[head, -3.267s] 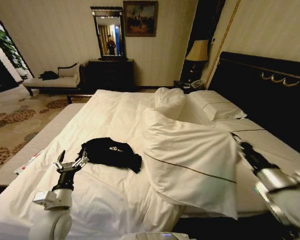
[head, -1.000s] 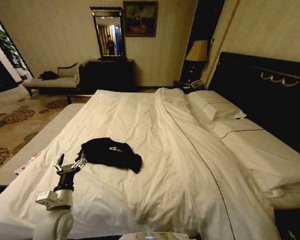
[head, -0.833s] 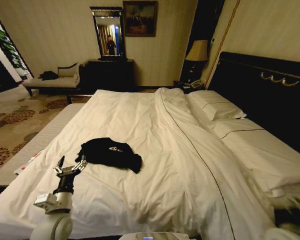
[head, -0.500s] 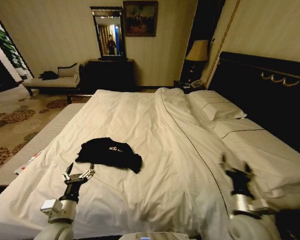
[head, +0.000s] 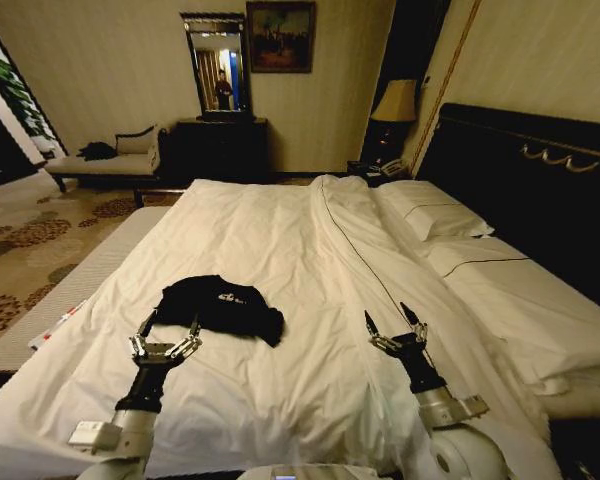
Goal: Fold the clothes on the bed.
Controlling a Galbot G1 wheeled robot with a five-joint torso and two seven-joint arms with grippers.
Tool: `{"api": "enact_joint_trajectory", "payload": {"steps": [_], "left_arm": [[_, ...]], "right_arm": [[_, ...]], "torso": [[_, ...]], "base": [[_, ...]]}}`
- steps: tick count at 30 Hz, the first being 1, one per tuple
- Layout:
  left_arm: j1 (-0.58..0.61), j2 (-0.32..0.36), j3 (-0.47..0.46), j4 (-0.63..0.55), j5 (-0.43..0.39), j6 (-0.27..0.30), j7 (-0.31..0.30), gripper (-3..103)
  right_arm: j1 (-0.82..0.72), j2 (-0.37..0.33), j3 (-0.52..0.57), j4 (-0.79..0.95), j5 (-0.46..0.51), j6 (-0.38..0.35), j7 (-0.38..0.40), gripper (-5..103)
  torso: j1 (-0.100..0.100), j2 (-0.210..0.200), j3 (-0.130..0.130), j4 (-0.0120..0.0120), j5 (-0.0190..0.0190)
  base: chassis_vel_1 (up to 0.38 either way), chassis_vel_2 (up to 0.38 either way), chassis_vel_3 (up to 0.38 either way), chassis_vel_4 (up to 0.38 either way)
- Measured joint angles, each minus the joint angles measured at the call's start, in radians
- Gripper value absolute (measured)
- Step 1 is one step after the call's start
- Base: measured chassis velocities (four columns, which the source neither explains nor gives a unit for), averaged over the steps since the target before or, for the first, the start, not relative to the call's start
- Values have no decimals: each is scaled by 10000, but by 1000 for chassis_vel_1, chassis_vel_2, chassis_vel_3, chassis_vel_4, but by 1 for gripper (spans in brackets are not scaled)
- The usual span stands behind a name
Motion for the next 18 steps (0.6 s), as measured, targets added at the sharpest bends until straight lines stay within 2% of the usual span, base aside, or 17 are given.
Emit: {"api": "enact_joint_trajectory", "payload": {"steps": [3, 8, 12, 18], "left_arm": [[-24, -18, -196, -304, -84, 372, -73, 100], [-21, -60, -212, -448, -197, 525, -145, 100], [-6, -78, -205, -450, -209, 533, -190, 100], [30, 27, -321, -450, -303, 532, -240, 100]], "right_arm": [[-161, -493, 615, 547, 268, -618, 340, 100], [-249, -816, 1253, 770, 435, -995, 429, 100], [-305, -763, 1298, 773, 433, -1014, 416, 100], [-392, -303, 1157, 751, 285, -908, 274, 100]], "torso": [[0, 0, 0, -1, 3], [0, 0, 0, 0, 1], [0, 0, 0, 0, 2], [0, 0, 0, 0, 2]], "base": [[0, 0, 0, 0], [0, 0, 0, 0], [0, 0, 0, 0], [0, 0, 0, 0]]}}
